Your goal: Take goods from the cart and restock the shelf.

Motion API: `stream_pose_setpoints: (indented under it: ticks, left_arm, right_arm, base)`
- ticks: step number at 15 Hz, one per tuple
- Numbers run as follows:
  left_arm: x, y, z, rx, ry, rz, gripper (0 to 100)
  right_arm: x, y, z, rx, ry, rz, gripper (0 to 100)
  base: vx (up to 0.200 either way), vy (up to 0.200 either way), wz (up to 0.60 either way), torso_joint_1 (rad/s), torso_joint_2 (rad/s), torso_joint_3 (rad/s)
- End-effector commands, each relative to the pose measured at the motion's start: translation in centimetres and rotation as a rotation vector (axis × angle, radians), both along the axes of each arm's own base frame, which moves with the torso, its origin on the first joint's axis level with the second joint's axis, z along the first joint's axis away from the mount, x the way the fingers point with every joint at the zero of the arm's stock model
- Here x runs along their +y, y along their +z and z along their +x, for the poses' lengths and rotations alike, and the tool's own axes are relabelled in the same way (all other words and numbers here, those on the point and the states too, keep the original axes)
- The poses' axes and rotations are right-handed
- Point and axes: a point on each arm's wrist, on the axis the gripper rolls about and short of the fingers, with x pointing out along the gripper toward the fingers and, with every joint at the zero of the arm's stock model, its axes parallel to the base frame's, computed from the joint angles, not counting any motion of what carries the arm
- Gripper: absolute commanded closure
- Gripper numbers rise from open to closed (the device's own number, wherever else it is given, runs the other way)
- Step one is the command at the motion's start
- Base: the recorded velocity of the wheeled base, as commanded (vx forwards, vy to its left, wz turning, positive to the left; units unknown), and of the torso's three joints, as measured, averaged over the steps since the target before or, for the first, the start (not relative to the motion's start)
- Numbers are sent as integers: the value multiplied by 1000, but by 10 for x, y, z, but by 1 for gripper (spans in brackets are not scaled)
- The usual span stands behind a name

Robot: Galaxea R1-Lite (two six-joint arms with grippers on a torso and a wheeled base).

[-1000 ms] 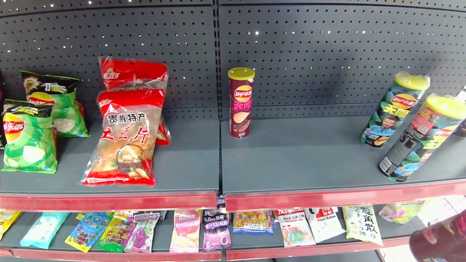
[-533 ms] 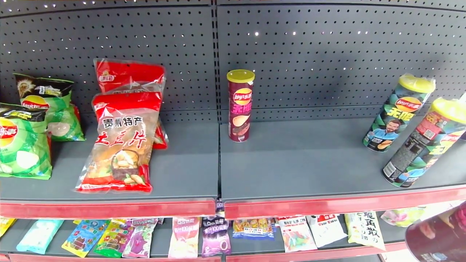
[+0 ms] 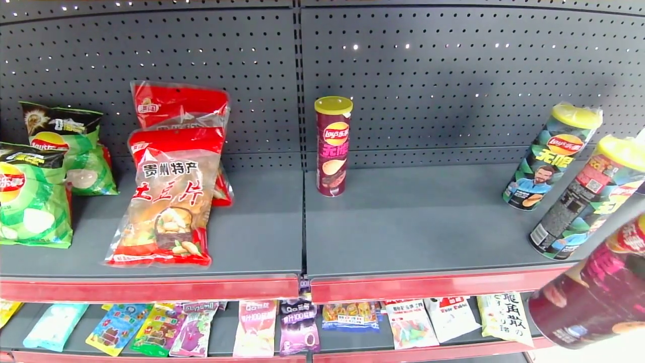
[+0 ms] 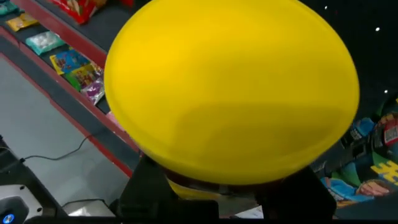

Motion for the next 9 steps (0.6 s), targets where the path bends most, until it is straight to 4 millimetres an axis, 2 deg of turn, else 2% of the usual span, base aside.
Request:
stream_pose_setpoints:
  ticks: [1, 3, 4, 7, 8, 9]
  left_arm:
    - [-8, 43, 71, 129, -141, -14, 0]
    - [-18, 55, 114, 146, -265, -27, 0]
    - [-29, 62, 139, 158, -335, -27, 0]
    - [-75, 82, 194, 241, -535, -121, 0]
    - [-83, 85, 207, 254, -571, -138, 0]
    - [-92, 83, 230, 273, -595, -141, 0]
  right_arm:
    - [6, -1, 32, 41, -1, -10, 100]
    - [8, 1, 44, 23, -20, -8, 100]
    - [8, 0, 46, 24, -21, -9, 100]
    - [8, -2, 47, 32, -34, -11, 100]
    - [8, -2, 46, 31, -40, -11, 100]
    - [8, -1, 46, 29, -44, -12, 100]
  base:
    - [0, 0, 0, 0, 0, 0]
    - [0, 0, 0, 0, 0, 0]
    - [0, 0, 0, 0, 0, 0]
    - [0, 0, 0, 0, 0, 0]
    - [0, 0, 0, 0, 0, 0]
    - [0, 0, 0, 0, 0, 0]
